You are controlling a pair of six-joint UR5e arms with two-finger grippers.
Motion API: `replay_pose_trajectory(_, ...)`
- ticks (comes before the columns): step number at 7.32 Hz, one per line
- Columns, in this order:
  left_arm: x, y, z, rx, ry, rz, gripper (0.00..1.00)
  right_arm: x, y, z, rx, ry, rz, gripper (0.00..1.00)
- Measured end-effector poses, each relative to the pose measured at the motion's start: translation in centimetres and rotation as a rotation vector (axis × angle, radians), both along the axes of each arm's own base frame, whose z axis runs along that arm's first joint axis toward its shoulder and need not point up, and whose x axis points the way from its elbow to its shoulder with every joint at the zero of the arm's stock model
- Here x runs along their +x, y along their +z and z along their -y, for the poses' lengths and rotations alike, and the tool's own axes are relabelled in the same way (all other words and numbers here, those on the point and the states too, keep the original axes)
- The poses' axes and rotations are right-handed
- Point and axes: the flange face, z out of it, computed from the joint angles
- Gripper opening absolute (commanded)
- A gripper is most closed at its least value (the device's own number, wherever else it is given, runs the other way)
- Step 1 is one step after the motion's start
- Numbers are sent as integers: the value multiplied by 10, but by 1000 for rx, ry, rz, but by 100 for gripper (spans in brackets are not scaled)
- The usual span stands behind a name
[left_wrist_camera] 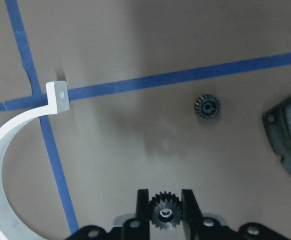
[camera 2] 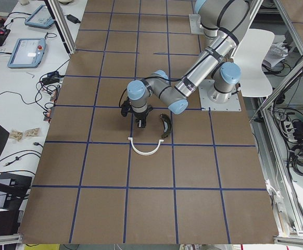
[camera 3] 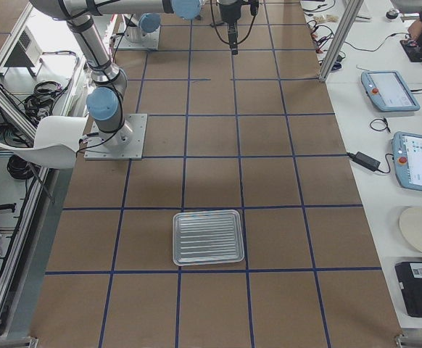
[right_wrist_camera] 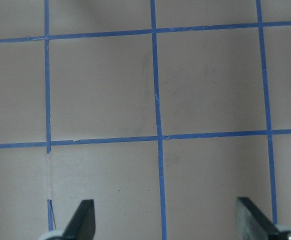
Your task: Place bearing gear from tray to pile
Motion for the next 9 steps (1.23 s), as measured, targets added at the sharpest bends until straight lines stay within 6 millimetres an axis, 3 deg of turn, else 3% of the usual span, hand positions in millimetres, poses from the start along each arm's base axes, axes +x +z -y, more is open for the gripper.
replay_pose_trajectory(2, 1, -12, 9, -15, 22, -17, 0, 0, 0, 0, 1, 0, 1, 100)
replay_pose_trajectory(6, -20, -8, 37, -49, 28, -20, 0, 0, 0, 0, 1, 0, -1, 100)
replay_pose_trajectory(7, -21, -10, 39, -46, 29, -22, 25, 0, -1, 0, 2, 0, -1, 100)
replay_pose_trajectory(8, -21, -12, 39, -43, 28, -24, 66, 0, -1, 0, 2, 0, -1, 100)
replay_pose_trajectory(9, -21, -13, 38, -41, 24, -25, 70, 0, -1, 0, 2, 0, -1, 100)
